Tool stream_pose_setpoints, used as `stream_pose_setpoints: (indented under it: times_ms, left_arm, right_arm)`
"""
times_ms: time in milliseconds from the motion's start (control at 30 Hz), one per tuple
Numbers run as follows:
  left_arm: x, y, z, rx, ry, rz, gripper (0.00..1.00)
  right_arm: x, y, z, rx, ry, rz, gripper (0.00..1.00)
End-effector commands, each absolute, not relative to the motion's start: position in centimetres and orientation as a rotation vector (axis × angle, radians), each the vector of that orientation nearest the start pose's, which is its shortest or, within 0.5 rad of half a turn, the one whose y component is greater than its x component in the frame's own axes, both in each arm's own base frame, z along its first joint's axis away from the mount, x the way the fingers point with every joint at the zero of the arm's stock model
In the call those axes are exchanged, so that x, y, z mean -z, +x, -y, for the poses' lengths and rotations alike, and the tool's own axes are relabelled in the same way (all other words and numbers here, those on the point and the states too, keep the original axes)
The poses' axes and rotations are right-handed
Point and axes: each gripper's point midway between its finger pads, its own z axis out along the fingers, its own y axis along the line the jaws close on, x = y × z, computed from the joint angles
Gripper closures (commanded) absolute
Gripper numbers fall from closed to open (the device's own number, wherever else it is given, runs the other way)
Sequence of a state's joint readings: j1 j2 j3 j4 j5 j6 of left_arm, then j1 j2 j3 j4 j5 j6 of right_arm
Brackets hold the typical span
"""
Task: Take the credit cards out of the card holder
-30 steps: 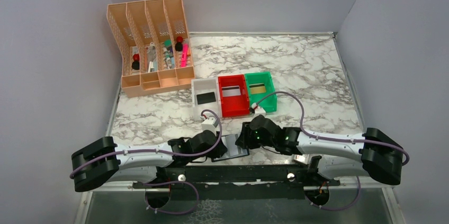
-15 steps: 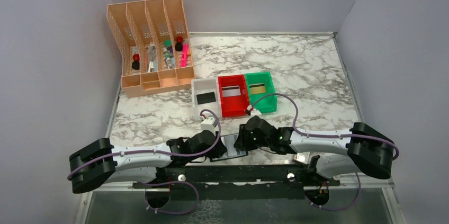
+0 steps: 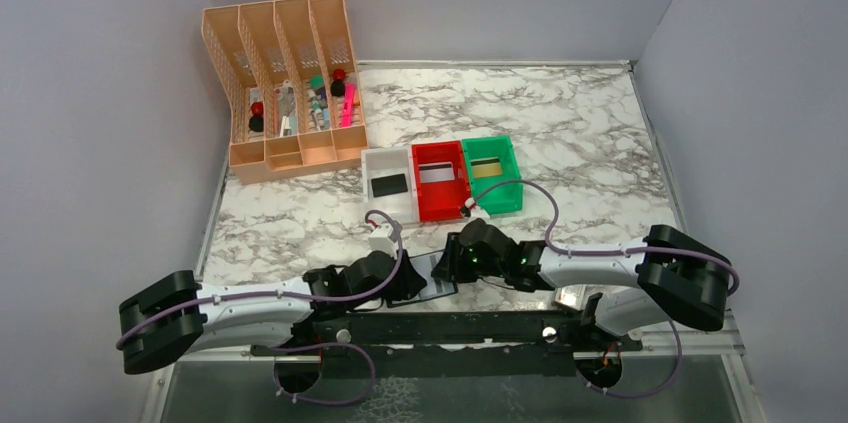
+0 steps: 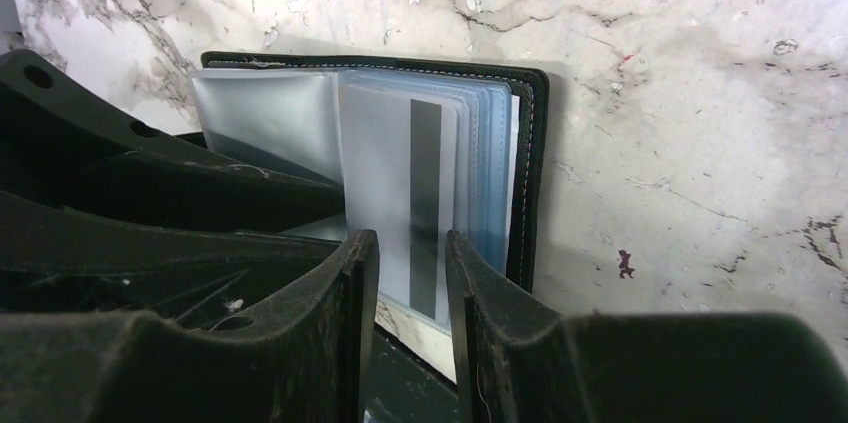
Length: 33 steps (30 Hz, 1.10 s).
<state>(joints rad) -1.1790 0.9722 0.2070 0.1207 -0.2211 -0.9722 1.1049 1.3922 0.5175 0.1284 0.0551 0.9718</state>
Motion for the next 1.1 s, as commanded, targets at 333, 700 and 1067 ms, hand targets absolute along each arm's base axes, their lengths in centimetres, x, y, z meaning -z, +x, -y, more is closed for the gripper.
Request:
stream_pose_setpoints:
  times_ms: [333, 700, 1067]
  left_arm:
    - [-0.9, 11.1, 24.4, 0.928, -0.039, -2.378, 0.7]
    - [-1.3, 11.4, 24.3, 0.951, -0.069, -2.357, 0.94]
    - [-1.4, 11.7, 22.5, 0.864, -0.077, -2.359, 1.0]
  right_arm:
    - [0.4, 11.1, -30.1, -0.866, -0.117, -2.658, 0.64]
    - [0.9, 11.1, -29.7, -0.839, -0.112, -2.665, 0.64]
    - [1.6, 11.7, -28.4, -0.717, -0.075, -2.681, 0.65]
